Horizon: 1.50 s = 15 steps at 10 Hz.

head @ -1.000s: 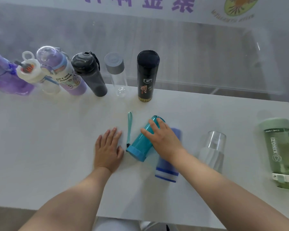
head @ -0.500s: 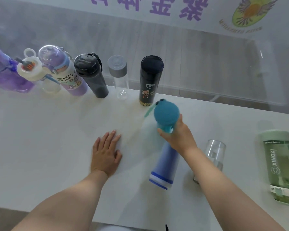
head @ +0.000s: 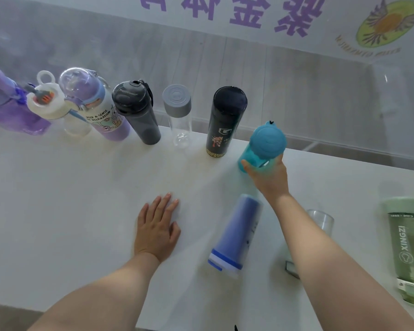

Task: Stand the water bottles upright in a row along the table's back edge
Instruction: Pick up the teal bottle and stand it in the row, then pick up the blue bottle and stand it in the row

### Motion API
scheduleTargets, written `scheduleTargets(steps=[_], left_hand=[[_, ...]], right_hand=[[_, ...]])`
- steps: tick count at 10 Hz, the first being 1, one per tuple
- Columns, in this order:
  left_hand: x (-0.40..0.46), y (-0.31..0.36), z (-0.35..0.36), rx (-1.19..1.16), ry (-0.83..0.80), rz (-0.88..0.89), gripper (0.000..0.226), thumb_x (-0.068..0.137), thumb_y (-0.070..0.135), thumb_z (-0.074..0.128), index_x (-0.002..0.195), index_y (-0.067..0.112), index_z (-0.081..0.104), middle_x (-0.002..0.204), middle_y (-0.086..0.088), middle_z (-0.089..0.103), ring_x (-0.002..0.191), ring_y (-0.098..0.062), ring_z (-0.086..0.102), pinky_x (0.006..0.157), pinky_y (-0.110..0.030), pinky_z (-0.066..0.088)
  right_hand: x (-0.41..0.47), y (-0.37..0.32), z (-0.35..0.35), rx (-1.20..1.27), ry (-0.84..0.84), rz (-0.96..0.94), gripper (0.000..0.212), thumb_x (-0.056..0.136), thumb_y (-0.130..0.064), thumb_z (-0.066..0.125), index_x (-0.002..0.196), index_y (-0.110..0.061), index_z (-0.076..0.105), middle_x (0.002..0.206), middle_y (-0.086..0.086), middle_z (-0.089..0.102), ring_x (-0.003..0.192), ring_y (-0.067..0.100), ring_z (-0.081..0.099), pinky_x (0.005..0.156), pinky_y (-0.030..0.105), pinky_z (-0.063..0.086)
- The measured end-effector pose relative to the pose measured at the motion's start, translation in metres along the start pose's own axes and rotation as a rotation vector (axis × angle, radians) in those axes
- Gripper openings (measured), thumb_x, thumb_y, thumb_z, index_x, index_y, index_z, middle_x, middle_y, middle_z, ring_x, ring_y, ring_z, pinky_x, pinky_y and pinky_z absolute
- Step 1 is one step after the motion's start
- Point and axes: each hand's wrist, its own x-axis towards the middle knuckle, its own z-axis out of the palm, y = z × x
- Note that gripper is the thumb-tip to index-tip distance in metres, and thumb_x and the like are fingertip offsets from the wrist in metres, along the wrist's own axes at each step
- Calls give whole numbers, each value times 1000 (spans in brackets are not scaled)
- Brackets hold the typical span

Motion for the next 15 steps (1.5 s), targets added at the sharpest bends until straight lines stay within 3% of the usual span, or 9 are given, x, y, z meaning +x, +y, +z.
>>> scheduleTargets(steps=[2,5,8,9,10,11,12,13,15], left_hand=[[0,-1,0,-4,-19,1,57,83,31,38,140,24,44,152,-1,39,141,-21,30,115,-45,20],[-1,-2,0,20,-58,-2,59,86,32,36,145,26,36,156,1,31,145,-19,22,118,-43,13],[-1,0,0,25,-51,-4,59,85,32,35,144,25,37,155,1,32,144,-20,24,118,-44,14],[-2,0,0,24,-42,-10,59,85,32,35,144,26,38,155,1,33,144,-19,24,118,-43,14],[-2,-1,-1,23,-35,-7,60,84,32,35,143,25,39,154,1,34,143,-20,25,117,-44,15],[-1,0,0,16,-28,-7,59,83,32,36,142,25,41,153,0,36,142,-20,28,117,-43,15],[-1,1,0,8,-15,-4,59,82,31,36,141,24,42,152,0,38,141,-21,29,116,-43,15],[-1,0,0,10,-4,-5,59,83,32,36,141,24,42,152,-1,38,142,-21,29,117,-43,15],[-1,1,1,13,8,-3,59,83,32,36,141,24,43,152,-1,38,141,-21,30,116,-44,17]], right_hand=[[27,-14,6,-26,-18,-10,72,74,-32,80,130,-11,40,119,2,61,102,20,58,81,22,39],[34,-14,7,-21,-55,-3,74,76,-31,79,133,-10,35,125,4,59,111,23,58,86,23,40],[0,7,-11,-51,-112,67,85,78,-38,77,141,-12,26,143,12,40,125,28,47,103,45,42],[-38,12,-13,-79,-99,-66,62,84,-16,69,136,-10,36,133,9,46,114,24,50,100,38,43],[-76,17,-9,-198,-231,-377,57,80,9,51,133,-10,46,133,9,49,123,26,46,109,34,35],[-94,22,-5,-416,-419,-670,72,66,15,47,131,-16,52,142,11,46,132,31,39,113,41,32],[-101,32,-5,-641,-528,-871,79,64,13,54,136,-19,50,150,10,41,139,35,33,117,46,21],[-102,41,-8,-772,-557,-922,84,64,7,57,141,-22,44,155,9,34,143,36,28,120,45,11],[-104,54,-2,-862,-519,-950,73,67,-12,69,137,-20,46,148,12,42,138,39,33,117,49,17]])
